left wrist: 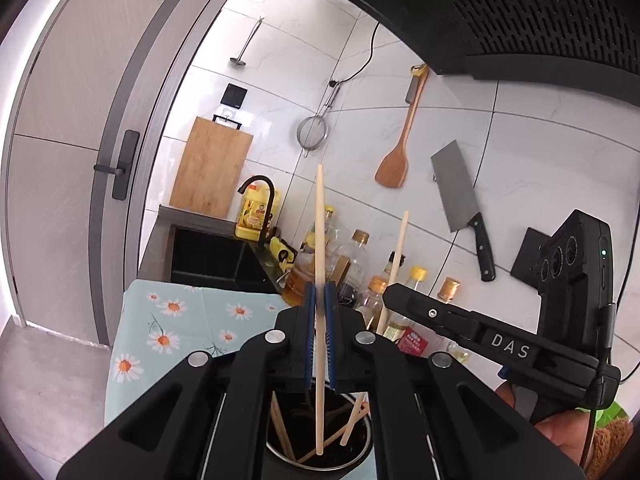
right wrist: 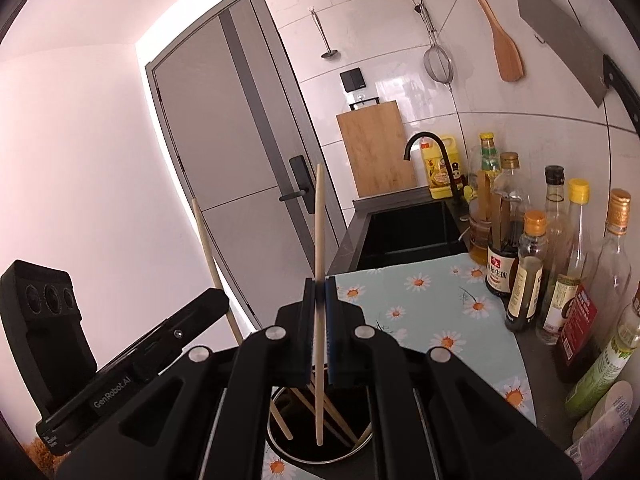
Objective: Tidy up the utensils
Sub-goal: 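Open both grippers to drop the chopsticks into the holder, then move both grippers back down to the remaining chopsticks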
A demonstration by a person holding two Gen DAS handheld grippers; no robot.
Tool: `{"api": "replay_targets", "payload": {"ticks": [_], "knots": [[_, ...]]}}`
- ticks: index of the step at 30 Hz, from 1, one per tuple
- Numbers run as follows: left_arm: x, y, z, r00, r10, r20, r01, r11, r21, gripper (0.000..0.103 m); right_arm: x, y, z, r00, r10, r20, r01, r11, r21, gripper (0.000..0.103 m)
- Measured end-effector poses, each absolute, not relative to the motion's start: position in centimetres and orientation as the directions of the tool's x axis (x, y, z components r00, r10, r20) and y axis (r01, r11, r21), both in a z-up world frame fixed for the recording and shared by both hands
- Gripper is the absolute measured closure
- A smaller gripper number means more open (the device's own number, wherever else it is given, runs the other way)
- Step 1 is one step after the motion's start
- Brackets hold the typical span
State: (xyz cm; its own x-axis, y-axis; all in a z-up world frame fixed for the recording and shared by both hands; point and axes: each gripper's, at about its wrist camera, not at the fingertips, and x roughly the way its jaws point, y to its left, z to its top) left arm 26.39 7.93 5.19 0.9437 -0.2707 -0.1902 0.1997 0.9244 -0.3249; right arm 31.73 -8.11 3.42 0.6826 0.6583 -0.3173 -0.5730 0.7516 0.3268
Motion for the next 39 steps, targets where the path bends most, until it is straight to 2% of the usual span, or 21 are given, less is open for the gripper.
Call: {"api": "replay_targets", "payload": {"ticks": [2,6,7,8,10,15,17,20,21,23,26,27,28,29,31,36,39], "knots": [[26.8,8.2,4.6,0.937,-0.277,-0.213,0.197,0.922,-0.334,0.098,31.8,-8.1,2.9,0.678,0.659,-0.326,-0.569,0.751,0.335,0.096],[26.9,8.4,4.1,0.935,-0.266,-0.234,0.179,0.926,-0.333,0.098,31.6,-8.2,2.5,0.672,0.655,-0.345,-0.563,0.755,0.336,0.082],[26.9,8.4,4.0,0.934,-0.265,-0.24,0.176,0.926,-0.335,0.093,31.6,-8.3,2.5,0.671,0.655,-0.347,-0.561,0.755,0.34,0.073],[26.8,8.4,4.0,0.934,-0.26,-0.244,0.172,0.928,-0.331,0.084,31.5,-8.4,2.5,0.673,0.655,-0.343,-0.559,0.755,0.344,0.07],[26.2,8.3,4.0,0.935,-0.265,-0.238,0.179,0.927,-0.328,0.078,31.2,-8.8,2.8,0.681,0.651,-0.336,-0.552,0.758,0.348,0.07],[24.9,8.3,4.6,0.936,-0.264,-0.234,0.186,0.932,-0.31,0.077,30.0,-10.4,4.0,0.688,0.654,-0.315,-0.54,0.751,0.38,0.069],[24.3,8.4,4.9,0.934,-0.268,-0.234,0.189,0.932,-0.31,0.065,29.3,-11.1,4.5,0.691,0.653,-0.311,-0.535,0.751,0.388,0.063],[23.2,8.5,5.3,0.932,-0.273,-0.239,0.195,0.932,-0.304,0.053,28.4,-11.8,5.0,0.68,0.664,-0.311,-0.538,0.74,0.404,0.059],[23.0,8.5,5.4,0.928,-0.275,-0.251,0.197,0.934,-0.297,0.052,27.9,-12.0,5.3,0.678,0.665,-0.313,-0.539,0.74,0.402,0.058],[22.5,8.4,5.6,0.92,-0.283,-0.27,0.204,0.936,-0.287,0.052,26.9,-12.5,5.6,0.688,0.653,-0.317,-0.529,0.75,0.396,0.046],[21.4,8.3,6.0,0.919,-0.273,-0.283,0.199,0.944,-0.264,0.05,25.7,-13.2,5.7,0.696,0.643,-0.321,-0.514,0.757,0.404,0.044],[20.9,8.2,6.1,0.916,-0.281,-0.287,0.208,0.943,-0.261,0.047,25.3,-13.5,5.7,0.695,0.639,-0.328,-0.505,0.76,0.409,0.044],[20.6,8.2,6.3,0.914,-0.283,-0.292,0.21,0.944,-0.256,0.037,25.0,-13.7,5.7,0.693,0.639,-0.335,-0.499,0.76,0.416,0.042],[20.4,8.1,6.4,0.911,-0.282,-0.302,0.21,0.945,-0.249,0.032,24.5,-14.0,5.7,0.685,0.643,-0.342,-0.498,0.756,0.424,0.04],[19.9,7.8,6.4,0.891,-0.303,-0.337,0.229,0.943,-0.242,0.032,24.0,-14.2,5.6,0.688,0.622,-0.374,-0.475,0.776,0.415,0.04],[18.8,7.5,5.9,0.862,-0.322,-0.391,0.24,0.939,-0.245,0.022,23.3,-14.3,4.2,0.626,0.606,-0.491,-0.434,0.794,0.426,0.04],[18.5,7.6,5.3,0.83,-0.337,-0.444,0.237,0.934,-0.267,0.02,23.1,-14.1,2.8,0.604,0.56,-0.567,-0.396,0.828,0.397,0.036]]}}
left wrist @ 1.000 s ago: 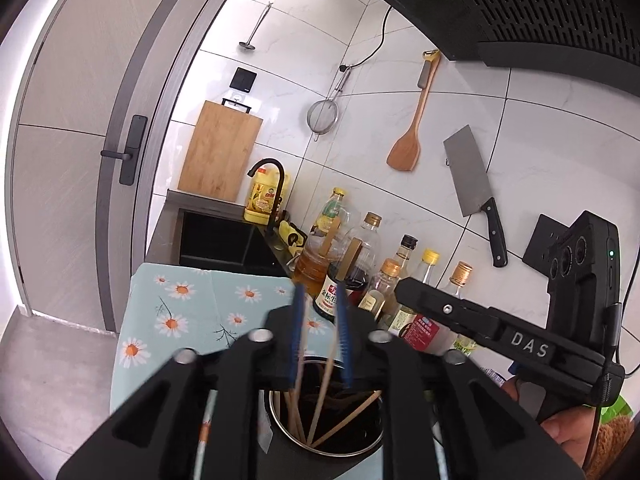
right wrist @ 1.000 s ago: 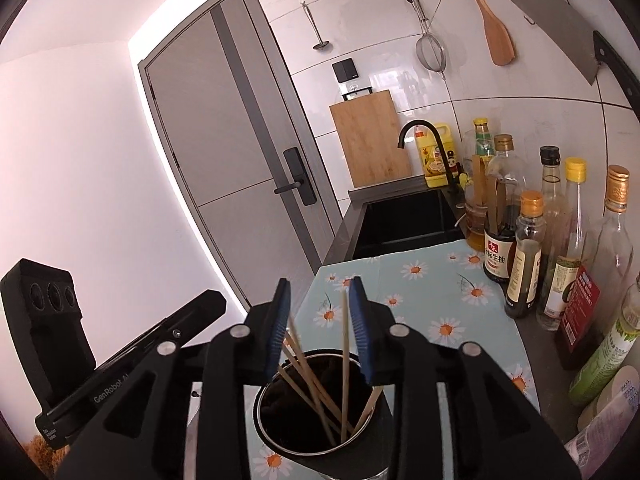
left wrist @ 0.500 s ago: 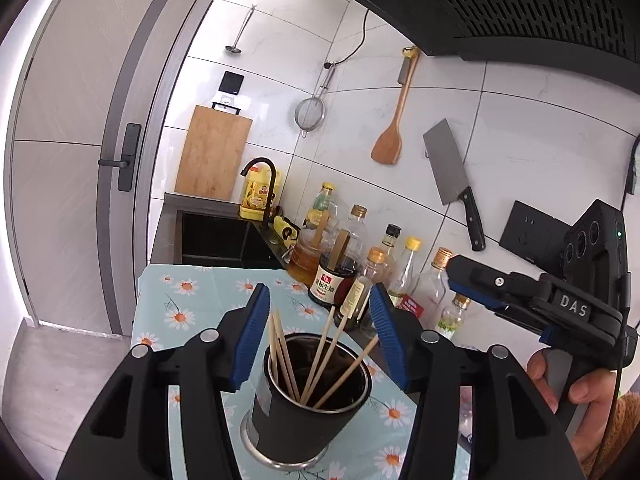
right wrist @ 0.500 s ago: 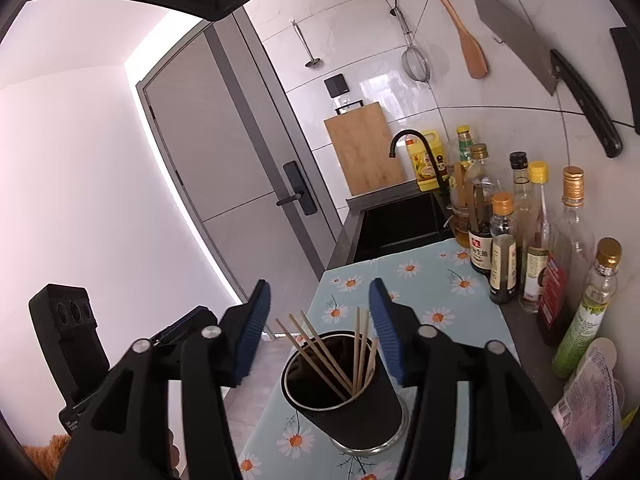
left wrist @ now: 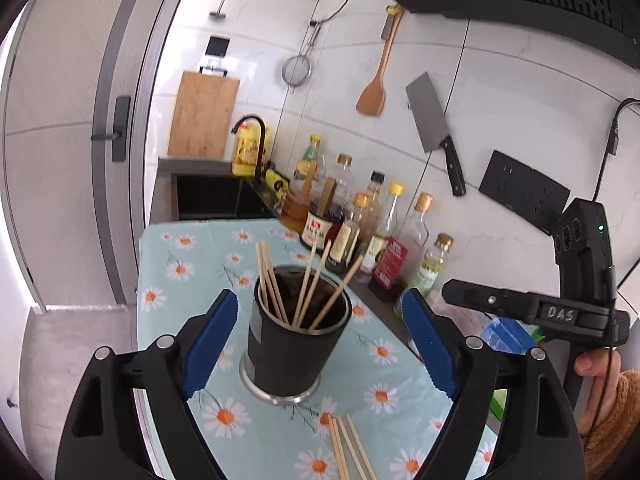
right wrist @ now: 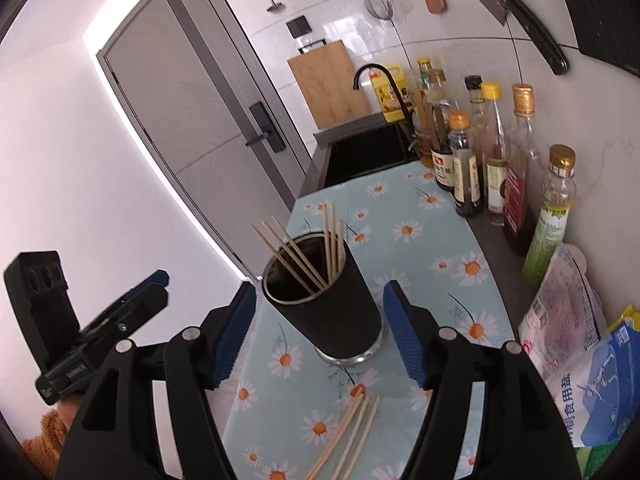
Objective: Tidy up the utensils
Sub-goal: 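Move both grippers back down to the remaining chopsticks, then close the right gripper on a single wooden chopstick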
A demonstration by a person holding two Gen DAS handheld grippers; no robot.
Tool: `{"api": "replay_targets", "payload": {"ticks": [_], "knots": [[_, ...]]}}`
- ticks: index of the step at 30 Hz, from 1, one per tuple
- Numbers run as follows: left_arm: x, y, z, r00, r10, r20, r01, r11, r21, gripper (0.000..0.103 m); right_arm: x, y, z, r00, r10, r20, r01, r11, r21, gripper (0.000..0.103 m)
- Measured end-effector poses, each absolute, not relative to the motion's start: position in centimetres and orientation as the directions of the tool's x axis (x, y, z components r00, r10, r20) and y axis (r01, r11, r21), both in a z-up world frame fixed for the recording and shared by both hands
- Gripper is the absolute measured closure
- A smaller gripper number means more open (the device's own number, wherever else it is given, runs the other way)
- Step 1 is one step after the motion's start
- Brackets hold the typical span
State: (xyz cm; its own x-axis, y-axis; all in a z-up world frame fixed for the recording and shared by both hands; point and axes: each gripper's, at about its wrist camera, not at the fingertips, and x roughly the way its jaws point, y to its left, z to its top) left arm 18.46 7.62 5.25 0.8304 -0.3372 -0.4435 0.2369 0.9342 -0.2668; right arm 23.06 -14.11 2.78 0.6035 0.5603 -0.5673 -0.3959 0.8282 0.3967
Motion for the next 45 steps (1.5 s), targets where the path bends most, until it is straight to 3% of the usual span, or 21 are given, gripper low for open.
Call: {"api": "replay_targets", "payload": {"ticks": [6,13,15,17,24,26,34,45], "knots": [[18.1,8.0,2.9,0.743,-0.332,-0.581,0.207,0.94,-0.273,0.014,23.1,-13.5,-1.2,0.487,0.475,-0.733,-0.311,0.879,0.363,0.034],[18.6,8.9,-0.9,0.616,-0.299,-0.729,0.132,0.951,-0.278,0.006,23.7,-11.7,-7.6,0.211,0.37,-0.905,-0.218,0.92,0.325,0.034],[18.6,8.9,-2.1,0.579,-0.296,-0.759,0.127,0.953,-0.275,0.006,24.0,-11.7,-9.2,0.15,0.365,-0.919,-0.179,0.924,0.337,0.034],[18.3,8.8,-3.2,0.547,-0.303,-0.78,0.127,0.951,-0.28,0.006,24.1,-11.4,-10.7,0.088,0.363,-0.928,-0.154,0.925,0.347,0.048],[17.6,8.5,-6.8,0.432,-0.308,-0.848,0.115,0.951,-0.287,0.006,24.5,-10.6,-14.1,-0.04,0.338,-0.94,-0.092,0.936,0.34,0.067],[17.6,8.5,-7.7,0.401,-0.315,-0.86,0.105,0.949,-0.299,0.006,24.6,-10.5,-14.9,-0.056,0.318,-0.946,-0.073,0.944,0.322,0.077],[17.5,8.2,-9.9,0.331,-0.32,-0.887,0.114,0.947,-0.299,0.006,25.0,-9.0,-16.4,-0.071,0.264,-0.962,-0.066,0.961,0.269,0.085],[17.6,9.7,-11.4,0.31,-0.342,-0.887,0.096,0.94,-0.328,0.006,24.6,-5.1,-17.2,-0.057,0.129,-0.99,-0.104,0.985,0.134,0.087]]}}
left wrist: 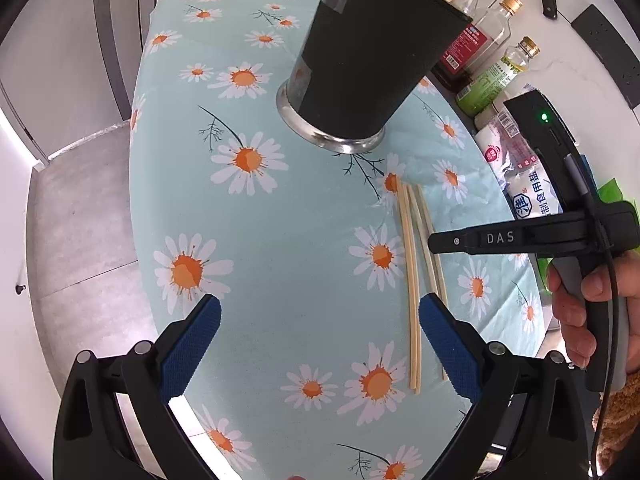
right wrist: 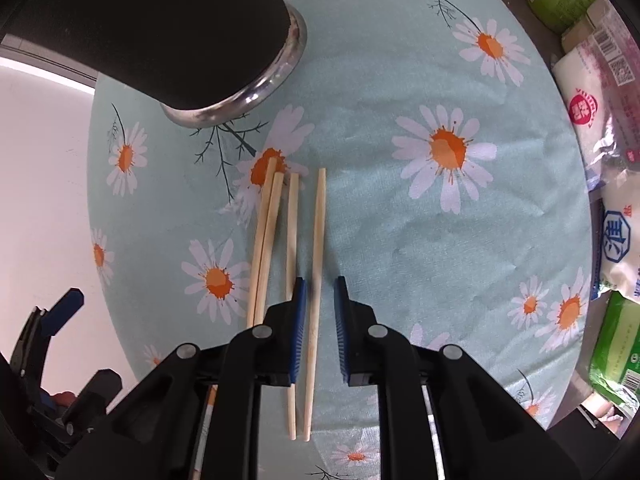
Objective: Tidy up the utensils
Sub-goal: 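Close the right gripper on a single wooden chopstick, then close the left gripper on a chopstick while the right gripper holds its own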
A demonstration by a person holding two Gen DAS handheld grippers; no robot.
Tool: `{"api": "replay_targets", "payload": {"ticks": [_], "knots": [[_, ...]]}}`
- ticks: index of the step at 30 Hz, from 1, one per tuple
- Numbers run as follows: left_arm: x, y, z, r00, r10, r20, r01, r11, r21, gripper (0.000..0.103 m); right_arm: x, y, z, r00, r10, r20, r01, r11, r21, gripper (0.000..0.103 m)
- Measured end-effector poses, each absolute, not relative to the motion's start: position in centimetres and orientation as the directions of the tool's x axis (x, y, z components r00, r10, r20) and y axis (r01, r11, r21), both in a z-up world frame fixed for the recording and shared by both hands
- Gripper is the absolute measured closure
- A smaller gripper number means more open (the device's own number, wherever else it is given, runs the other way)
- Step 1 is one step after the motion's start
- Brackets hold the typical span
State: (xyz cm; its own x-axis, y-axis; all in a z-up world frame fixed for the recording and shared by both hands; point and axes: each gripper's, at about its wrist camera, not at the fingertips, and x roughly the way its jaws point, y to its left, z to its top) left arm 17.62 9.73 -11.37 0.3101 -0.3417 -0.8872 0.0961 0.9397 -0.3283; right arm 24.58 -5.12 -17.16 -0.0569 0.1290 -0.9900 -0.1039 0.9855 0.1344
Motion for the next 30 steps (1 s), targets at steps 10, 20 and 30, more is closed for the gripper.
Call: {"api": "replay_targets", "payload": {"ticks": [10,20,30], "knots": [[18.0,10.8,-11.6,0.296,-0.349,-0.889,0.079,0.936,-0.342,0.006,23.3,-1.6,-17.6,-0.002,-0.015,-1.0,-0.155,0.988,-0.015,0.096],[18.8,9.5,-11.8,0.258,-0.337,-0.905,0.071,0.941,-0.33,0.006,23.8,-3.9,-17.2,-0.037,0.097,-0.995,-0.097,0.99,0.101,0.097],[21.1,5.8,-12.5,0.159,-0.312,-0.937,0.057,0.95,-0.307,0.006,22.8,-6.9,-15.2,-0.017,0.268,-0.963,-0.095,0.959,0.268,0.097]]}}
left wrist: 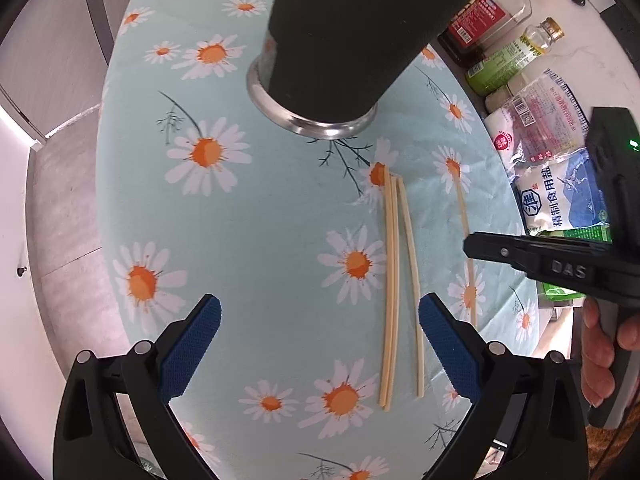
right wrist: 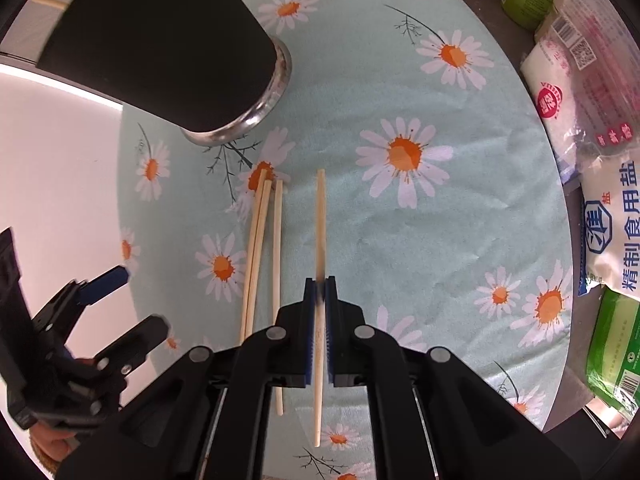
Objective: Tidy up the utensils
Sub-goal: 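Close the left gripper on a chopstick while the right gripper holds its own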
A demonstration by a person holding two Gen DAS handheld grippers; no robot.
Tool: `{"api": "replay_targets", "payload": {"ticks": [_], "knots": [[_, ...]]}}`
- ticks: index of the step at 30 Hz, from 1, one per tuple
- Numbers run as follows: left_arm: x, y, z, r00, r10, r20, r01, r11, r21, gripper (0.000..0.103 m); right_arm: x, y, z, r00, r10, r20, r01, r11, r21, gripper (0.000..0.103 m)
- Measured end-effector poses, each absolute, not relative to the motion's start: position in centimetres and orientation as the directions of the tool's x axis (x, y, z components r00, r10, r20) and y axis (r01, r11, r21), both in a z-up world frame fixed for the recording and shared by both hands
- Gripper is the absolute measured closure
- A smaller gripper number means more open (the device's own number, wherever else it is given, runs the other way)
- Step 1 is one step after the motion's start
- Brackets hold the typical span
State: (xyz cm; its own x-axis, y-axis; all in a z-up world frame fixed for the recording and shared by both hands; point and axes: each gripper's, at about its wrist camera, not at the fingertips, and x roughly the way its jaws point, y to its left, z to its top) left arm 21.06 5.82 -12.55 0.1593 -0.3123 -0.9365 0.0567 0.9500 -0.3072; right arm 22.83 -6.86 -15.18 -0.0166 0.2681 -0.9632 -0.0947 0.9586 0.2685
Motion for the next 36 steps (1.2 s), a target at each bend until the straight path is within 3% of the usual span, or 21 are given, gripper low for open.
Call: {"api": "replay_targets", "payload": {"ticks": [11,15,36], "knots": [[23.8,1.4,-14.4,0.073,-0.21,-0.975,0.069,0.976,-0.205,0.008,22.8,-11.4,-14.6,-0.004,0.363,-0.932,-0.121,0.925,0.361,0.097],[24.4,0.8,-15.1,0.062,-0.134,-0.989,0.071,0.989,-0.13,0.017,23.1,-13.0,-14.5,-0.008,0.378,-0.926,-0.117,0.919,0.377,0.097],[26.3,-2.0,-17.6,0.039,-0.051,-0.998,0.096,0.994,-0.047,0.022,23.4,-14.8,-12.9,-0.022,0.408,-0.913,-0.164,0.899,0.406,0.097]]}}
